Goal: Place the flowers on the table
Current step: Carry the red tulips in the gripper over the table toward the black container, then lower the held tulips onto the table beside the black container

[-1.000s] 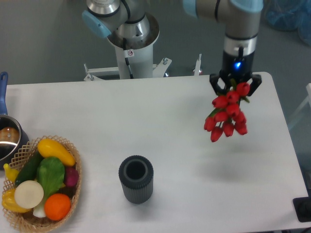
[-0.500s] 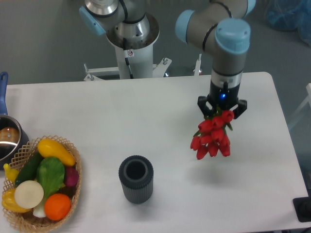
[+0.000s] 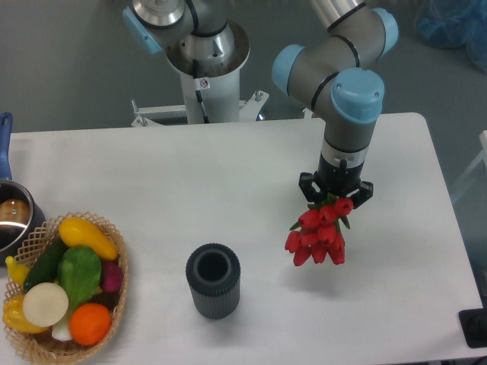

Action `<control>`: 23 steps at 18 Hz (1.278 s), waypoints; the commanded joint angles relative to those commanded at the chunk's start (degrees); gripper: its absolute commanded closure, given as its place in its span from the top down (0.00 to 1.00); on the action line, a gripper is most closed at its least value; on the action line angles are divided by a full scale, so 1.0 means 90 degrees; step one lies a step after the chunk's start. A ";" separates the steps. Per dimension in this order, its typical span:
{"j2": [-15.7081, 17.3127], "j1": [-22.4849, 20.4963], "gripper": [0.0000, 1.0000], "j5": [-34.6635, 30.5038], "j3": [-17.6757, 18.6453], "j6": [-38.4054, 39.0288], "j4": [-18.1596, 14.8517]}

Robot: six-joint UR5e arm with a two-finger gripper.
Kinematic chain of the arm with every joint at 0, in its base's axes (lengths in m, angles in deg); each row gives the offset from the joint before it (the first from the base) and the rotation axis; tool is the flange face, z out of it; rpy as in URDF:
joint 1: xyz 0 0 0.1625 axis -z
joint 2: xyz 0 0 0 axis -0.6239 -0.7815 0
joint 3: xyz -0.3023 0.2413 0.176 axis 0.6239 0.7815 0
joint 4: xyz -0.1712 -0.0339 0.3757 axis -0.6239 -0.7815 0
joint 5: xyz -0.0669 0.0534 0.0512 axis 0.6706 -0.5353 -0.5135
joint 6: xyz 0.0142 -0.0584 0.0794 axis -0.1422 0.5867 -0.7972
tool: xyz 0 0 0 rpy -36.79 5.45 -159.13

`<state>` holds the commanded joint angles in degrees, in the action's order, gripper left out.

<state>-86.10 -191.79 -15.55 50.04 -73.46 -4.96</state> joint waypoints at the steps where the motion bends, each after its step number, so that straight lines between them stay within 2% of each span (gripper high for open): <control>1: -0.0078 0.0039 0.39 -0.0010 -0.0039 0.0039 0.0010; 5: -0.0468 0.0156 0.39 -0.0010 -0.0380 0.0049 0.0000; 14: -0.1006 0.0205 0.41 -0.0010 -0.0732 0.0176 0.0039; 20: -0.1182 0.0205 0.42 -0.0019 -0.0850 0.0186 0.0039; 23: -0.1211 0.0254 0.48 -0.0020 -0.0869 0.0176 0.0049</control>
<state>-97.00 -189.51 -15.72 42.22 -71.87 -4.52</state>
